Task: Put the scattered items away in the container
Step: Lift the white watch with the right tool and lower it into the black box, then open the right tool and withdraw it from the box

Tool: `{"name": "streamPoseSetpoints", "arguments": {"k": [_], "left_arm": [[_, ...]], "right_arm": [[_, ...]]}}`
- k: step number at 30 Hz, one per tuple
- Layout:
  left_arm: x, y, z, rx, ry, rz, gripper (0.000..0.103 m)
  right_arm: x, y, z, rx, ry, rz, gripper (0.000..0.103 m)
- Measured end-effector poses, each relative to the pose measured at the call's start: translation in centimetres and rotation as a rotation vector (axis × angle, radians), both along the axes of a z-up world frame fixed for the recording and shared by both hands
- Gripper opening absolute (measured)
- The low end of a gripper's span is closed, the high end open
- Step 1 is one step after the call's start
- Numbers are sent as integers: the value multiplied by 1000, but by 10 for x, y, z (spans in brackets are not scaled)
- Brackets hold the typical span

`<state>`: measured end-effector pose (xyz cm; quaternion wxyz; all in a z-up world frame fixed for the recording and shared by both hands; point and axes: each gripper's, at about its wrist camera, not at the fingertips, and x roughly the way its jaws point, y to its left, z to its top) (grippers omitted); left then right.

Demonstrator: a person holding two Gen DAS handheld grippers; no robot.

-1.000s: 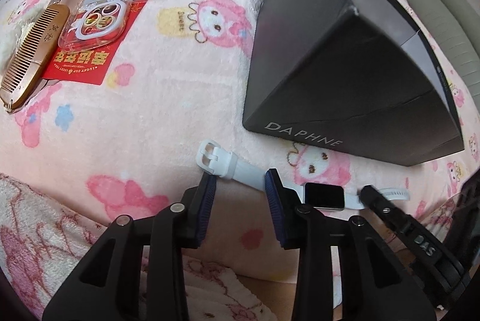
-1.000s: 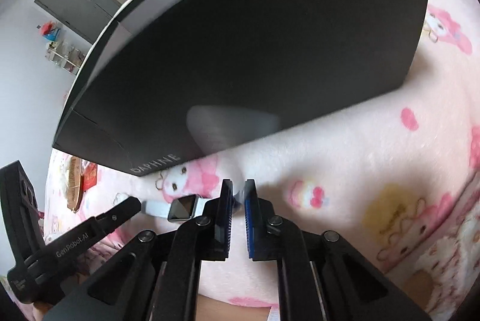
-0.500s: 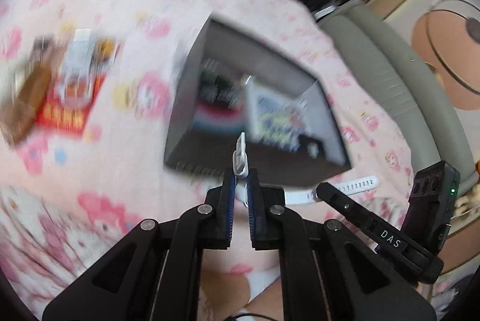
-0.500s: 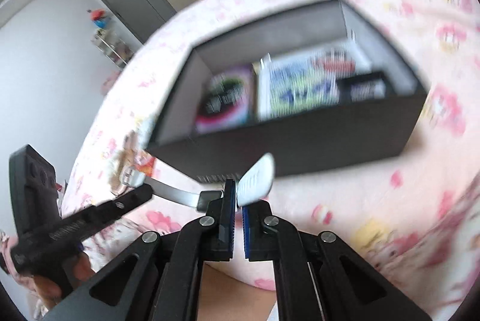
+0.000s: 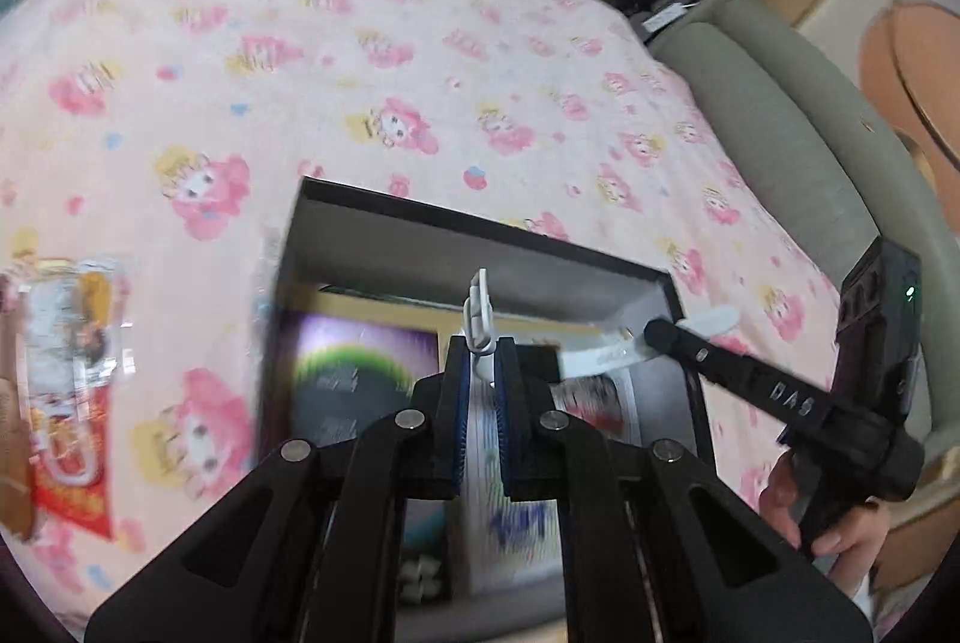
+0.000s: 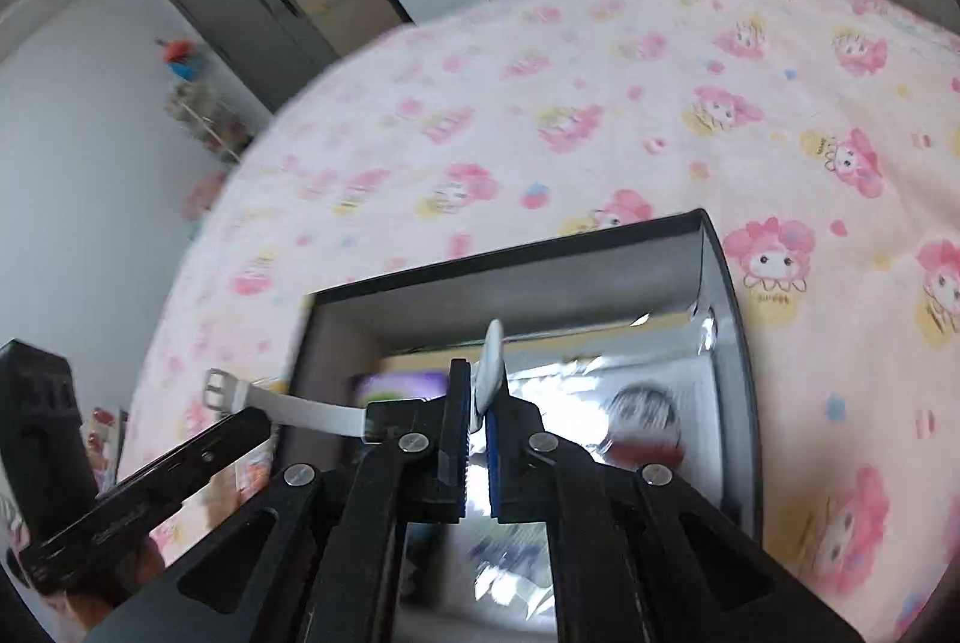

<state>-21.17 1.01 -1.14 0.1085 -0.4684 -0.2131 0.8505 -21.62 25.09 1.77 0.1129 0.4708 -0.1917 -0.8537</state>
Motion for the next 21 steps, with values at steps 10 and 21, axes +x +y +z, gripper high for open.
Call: {"name": "streamPoseSetpoints", "arguments": {"k": [10,21], "left_arm": [[-52,8,-60,-65,-174,21,8],[-33,7,-40,-86,-116,-33,31]], "right_arm": [[-81,-14,-81,65,-150,19,4],[-45,11,-36,41,23,-28,7]]}}
